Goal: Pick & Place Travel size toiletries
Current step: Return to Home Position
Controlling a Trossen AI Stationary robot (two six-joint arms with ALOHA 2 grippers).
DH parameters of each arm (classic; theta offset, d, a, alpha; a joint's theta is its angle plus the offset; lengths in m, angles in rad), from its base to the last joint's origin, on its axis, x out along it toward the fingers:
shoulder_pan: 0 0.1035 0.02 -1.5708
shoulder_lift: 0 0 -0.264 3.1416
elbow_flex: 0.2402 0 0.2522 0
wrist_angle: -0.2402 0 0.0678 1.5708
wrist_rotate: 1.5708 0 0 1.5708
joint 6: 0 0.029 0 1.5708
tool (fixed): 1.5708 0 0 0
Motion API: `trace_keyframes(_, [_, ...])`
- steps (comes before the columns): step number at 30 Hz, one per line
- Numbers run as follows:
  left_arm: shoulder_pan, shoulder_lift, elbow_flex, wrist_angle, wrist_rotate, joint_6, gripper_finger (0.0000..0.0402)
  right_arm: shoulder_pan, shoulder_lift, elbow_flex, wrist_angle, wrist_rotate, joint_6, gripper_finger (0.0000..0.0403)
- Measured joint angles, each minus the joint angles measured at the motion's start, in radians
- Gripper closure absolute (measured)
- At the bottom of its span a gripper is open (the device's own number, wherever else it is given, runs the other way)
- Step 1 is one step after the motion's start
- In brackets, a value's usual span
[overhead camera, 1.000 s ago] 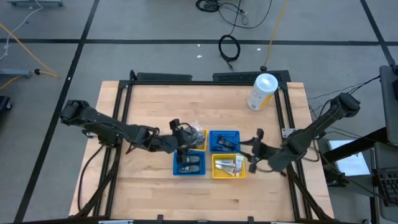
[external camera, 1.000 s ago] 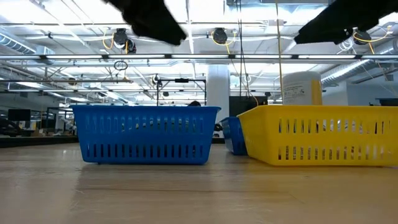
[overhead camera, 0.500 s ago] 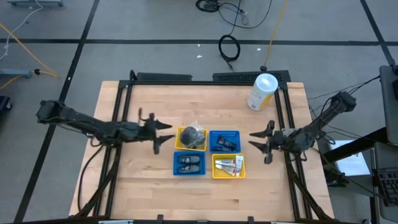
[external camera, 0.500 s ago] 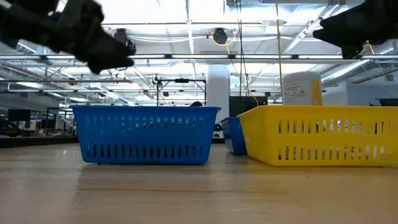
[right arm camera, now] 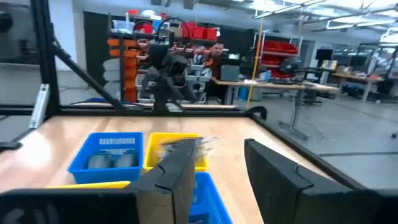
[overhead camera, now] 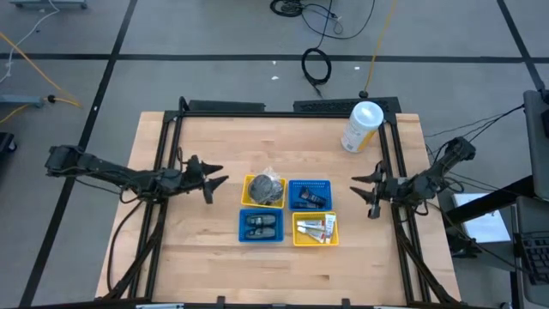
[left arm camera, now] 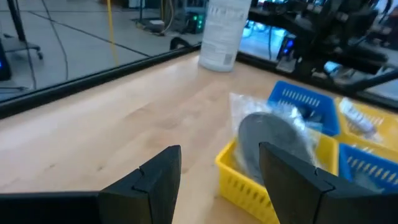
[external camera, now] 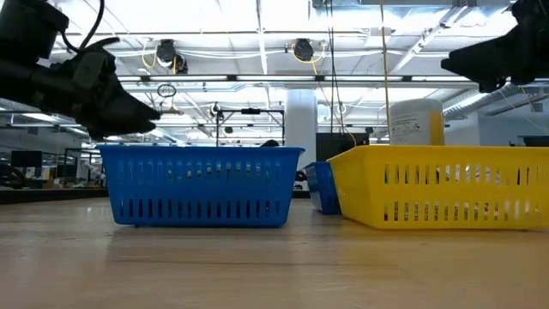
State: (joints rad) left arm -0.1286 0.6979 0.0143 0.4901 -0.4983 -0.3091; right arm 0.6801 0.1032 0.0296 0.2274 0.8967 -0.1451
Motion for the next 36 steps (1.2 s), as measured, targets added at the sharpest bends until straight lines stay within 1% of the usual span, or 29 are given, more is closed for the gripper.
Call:
trace_keyframes(2, [0.026, 0.0, -0.001, 0.011, 0.011, 0.018, 0.0188, -0.017, -0.057, 0.0, -0.057, -0.012, -0.025, 0.0277])
trace_keyframes(4, [0.062, 0.0, 0.001, 0.032, 0.064, 0.023, 0.0188, -0.036, -0.103, 0.004, -0.121, -0.051, -0.072, 0.0287])
trace_keyframes(6, [0.104, 0.001, 0.001, 0.035, 0.117, 0.022, 0.0188, -0.063, -0.097, 0.026, -0.132, -0.068, -0.117, 0.03])
trace_keyframes(10, [0.182, 0.001, 0.0, 0.039, 0.159, 0.021, 0.0188, -0.135, -0.1, 0.056, -0.136, -0.142, -0.217, 0.0331])
trace_keyframes(12, [0.215, 0.001, 0.0, 0.05, 0.198, 0.026, 0.0188, -0.182, -0.101, 0.062, -0.14, -0.143, -0.223, 0.0349])
trace_keyframes(14, [0.24, 0.003, 0.0, 0.065, 0.232, 0.026, 0.0188, -0.236, -0.101, 0.061, -0.151, -0.184, -0.199, 0.0366])
trace_keyframes(18, [0.257, 0.002, 0.0, 0.123, 0.284, 0.078, 0.0188, -0.384, -0.1, 0.031, -0.152, -0.336, -0.093, 0.0397])
trace_keyframes(21, [0.257, 0.003, 0.0, 0.152, 0.313, 0.124, 0.0188, -0.508, -0.1, 0.022, -0.196, -0.42, 0.003, 0.0399])
trace_keyframes(22, [0.257, 0.003, 0.0, 0.155, 0.327, 0.135, 0.0188, -0.547, -0.1, 0.022, -0.207, -0.467, 0.036, 0.0398])
trace_keyframes(25, [0.257, 0.003, 0.0, 0.127, 0.361, 0.159, 0.0188, -0.647, -0.097, 0.021, -0.216, -0.656, 0.114, 0.0397])
trace_keyframes(26, [0.257, 0.003, 0.0, 0.113, 0.367, 0.161, 0.0188, -0.67, -0.096, 0.021, -0.217, -0.7, 0.127, 0.0398])
trace_keyframes(30, [0.257, 0.003, 0.0, 0.067, 0.37, 0.164, 0.0188, -0.722, -0.096, 0.021, -0.236, -0.774, 0.163, 0.0402])
trace_keyframes(33, [0.257, 0.003, 0.0, 0.048, 0.37, 0.167, 0.0188, -0.731, -0.088, 0.008, -0.246, -0.792, 0.175, 0.0402])
trace_keyframes(36, [0.257, 0.003, 0.0, 0.05, 0.368, 0.168, 0.0188, -0.733, -0.067, -0.014, -0.213, -0.857, 0.184, 0.0402])
